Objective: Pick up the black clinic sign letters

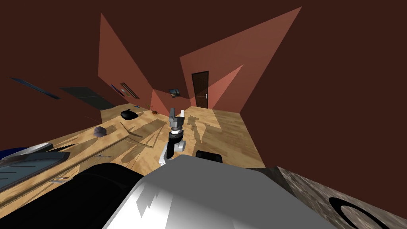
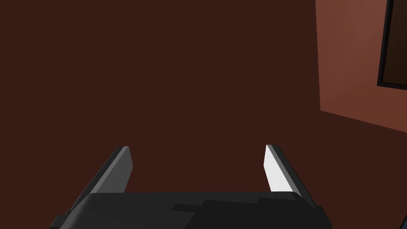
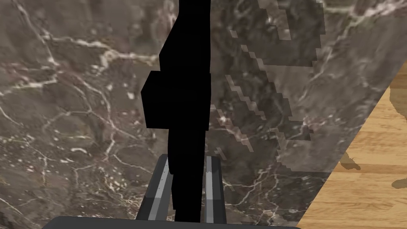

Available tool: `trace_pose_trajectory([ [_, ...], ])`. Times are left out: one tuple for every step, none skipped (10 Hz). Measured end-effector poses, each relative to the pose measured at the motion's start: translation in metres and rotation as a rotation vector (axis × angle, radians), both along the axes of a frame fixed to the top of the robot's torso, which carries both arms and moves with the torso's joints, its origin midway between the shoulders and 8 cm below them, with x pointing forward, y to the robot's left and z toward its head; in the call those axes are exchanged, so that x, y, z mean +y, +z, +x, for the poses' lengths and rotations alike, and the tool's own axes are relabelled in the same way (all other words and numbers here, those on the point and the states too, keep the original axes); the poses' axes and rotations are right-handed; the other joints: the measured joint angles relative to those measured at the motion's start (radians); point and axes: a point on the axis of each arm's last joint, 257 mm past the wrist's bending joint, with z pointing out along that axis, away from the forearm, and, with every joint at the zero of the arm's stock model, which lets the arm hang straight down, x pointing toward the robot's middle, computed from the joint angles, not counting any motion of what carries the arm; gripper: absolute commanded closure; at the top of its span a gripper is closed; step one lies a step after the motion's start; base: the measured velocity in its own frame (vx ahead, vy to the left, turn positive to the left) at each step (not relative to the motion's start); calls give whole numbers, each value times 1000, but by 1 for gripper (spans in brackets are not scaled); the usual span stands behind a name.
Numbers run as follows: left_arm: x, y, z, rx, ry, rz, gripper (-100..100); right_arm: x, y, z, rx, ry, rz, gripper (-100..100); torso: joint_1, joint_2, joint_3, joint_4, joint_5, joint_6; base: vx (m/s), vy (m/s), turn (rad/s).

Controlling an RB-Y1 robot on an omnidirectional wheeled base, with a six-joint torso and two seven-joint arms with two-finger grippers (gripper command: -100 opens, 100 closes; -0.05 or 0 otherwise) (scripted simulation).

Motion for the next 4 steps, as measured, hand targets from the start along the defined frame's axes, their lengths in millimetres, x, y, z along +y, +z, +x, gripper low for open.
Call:
trace_pose_trajectory([
  [0,0,0,0,0,0,0,0,0,0,0,0,0,100,0,0,0,0,0,0,-12,39,-60],
  [0,0,0,0,0,0,0,-5,5,3,1,4,-3,100,2,1,0,0,1,1,-35,57,-56],
  [0,0,0,0,0,0,0,-9,11,7,1,8,-3,100,4,2,1,0,2,1,-18,23,-8],
  [0,0,0,0,0,0,0,-9,12,8,0,8,-1,0,3,1,1,0,1,1,0,0,0],
])
